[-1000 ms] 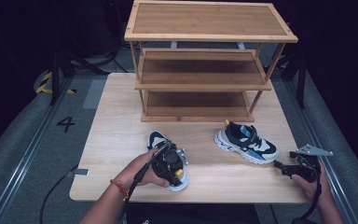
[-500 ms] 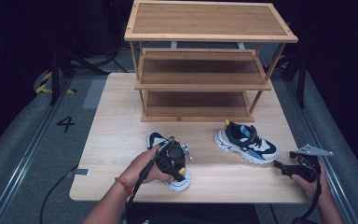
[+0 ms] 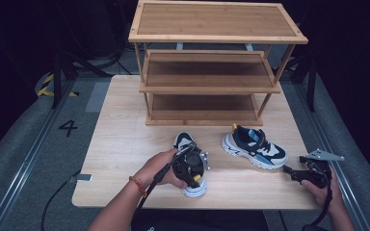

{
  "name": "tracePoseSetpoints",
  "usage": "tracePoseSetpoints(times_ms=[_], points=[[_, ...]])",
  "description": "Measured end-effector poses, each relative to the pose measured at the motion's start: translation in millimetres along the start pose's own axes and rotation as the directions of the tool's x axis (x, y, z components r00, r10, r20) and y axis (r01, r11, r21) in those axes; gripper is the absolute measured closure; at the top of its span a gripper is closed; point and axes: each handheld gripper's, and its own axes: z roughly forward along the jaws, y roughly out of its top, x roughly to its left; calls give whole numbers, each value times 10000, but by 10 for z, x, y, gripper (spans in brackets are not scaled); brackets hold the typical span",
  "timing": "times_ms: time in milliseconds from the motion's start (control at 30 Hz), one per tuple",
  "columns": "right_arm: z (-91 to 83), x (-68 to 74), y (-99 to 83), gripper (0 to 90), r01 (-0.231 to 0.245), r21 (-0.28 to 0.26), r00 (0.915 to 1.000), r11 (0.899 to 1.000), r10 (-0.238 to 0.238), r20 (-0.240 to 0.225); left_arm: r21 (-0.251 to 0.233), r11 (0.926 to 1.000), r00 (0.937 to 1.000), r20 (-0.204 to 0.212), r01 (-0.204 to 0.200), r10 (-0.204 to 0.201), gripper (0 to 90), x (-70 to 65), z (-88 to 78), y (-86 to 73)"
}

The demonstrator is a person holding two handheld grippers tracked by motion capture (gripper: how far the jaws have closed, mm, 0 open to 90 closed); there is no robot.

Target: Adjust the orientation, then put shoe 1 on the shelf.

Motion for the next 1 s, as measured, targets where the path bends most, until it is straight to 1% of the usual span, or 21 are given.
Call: tracePoseSetpoints(times_ms=[33, 100, 167, 200, 300, 367, 400, 500, 533, 567, 667, 733, 767, 800, 867, 900, 933, 967, 1000], points=[[0, 0, 0, 166, -1, 1, 10000, 10000, 1, -3, 29, 10000, 10000, 6, 59, -59, 716, -7, -4, -10], [0, -1, 0, 166, 4, -1, 10000, 10000, -4, -2, 217, 9997, 9999, 33, -118, 118, 720, -2, -17, -17], [0, -1, 0, 166, 1, 0, 10000, 10000, -1, -2, 367, 9991, 9997, 67, -224, 222, 727, -27, -32, -20], [0, 0, 0, 166, -2, 0, 10000, 10000, 2, -2, 346, 9988, 9993, 162, -335, 329, 732, -37, -45, -22], [0, -1, 0, 166, -1, -1, 10000, 10000, 1, -1, 215, 9982, 9983, 171, -555, 551, 740, -91, -107, -22], [0, -1, 0, 166, 0, 0, 10000, 10000, 0, 0, 142, 9961, 9962, 41, -867, 867, 741, -107, -177, -9], [0, -1, 0, 166, -3, 1, 10000, 10000, 3, 0, 117, 9957, 9957, -125, -919, 920, 741, -117, -209, -2], [0, -1, 0, 166, -3, 2, 10000, 10000, 3, -6, 59, 9925, 9920, -328, -1219, 1220, 743, -100, -315, 26], [0, -1, 0, 166, -3, 0, 10000, 10000, 3, -1, 76, 9925, 9919, -344, -1221, 1223, 744, -96, -351, 35], [0, 0, 0, 166, -4, 0, 10000, 10000, 4, -1, 114, 9912, 9905, -361, -1322, 1325, 743, -87, -381, 48], [0, 0, 0, 166, -2, -1, 10000, 10000, 2, 1, 221, 9893, 9879, -548, -1444, 1454, 743, -72, -522, 111], [0, -1, 0, 166, -3, -1, 10000, 10000, 3, 1, 250, 9850, 9826, -699, -1709, 1722, 743, -65, -640, 163], [0, -1, 0, 166, -4, -2, 10000, 10000, 4, 1, 156, 9853, 9827, -714, -1702, 1709, 743, -67, -691, 182], [0, -1, 0, 166, -4, -2, 10000, 10000, 4, 1, 156, 9853, 9827, -714, -1702, 1709, 743, -67, -691, 182], [1, -2, 1, 166, 0, 4, 10000, 10000, 0, -9, 210, 9804, 9774, -760, -1960, 1971, 742, -63, -794, 241], [2, -3, 2, 166, 0, 3, 10000, 10000, 0, -6, 372, 9766, 9730, -862, -2117, 2142, 742, -62, -866, 294], [1, -3, 2, 166, 2, 4, 10000, 10000, -2, -6, 357, 9761, 9713, -973, -2144, 2169, 742, -59, -906, 326], [1, -3, 2, 166, 2, 4, 10000, 10000, -2, -6, 357, 9761, 9713, -973, -2144, 2169, 742, -59, -906, 326], [2, -3, 2, 166, 3, 2, 10000, 10000, -3, -3, 371, 9739, 9682, -1055, -2240, 2268, 742, -52, -965, 365]])
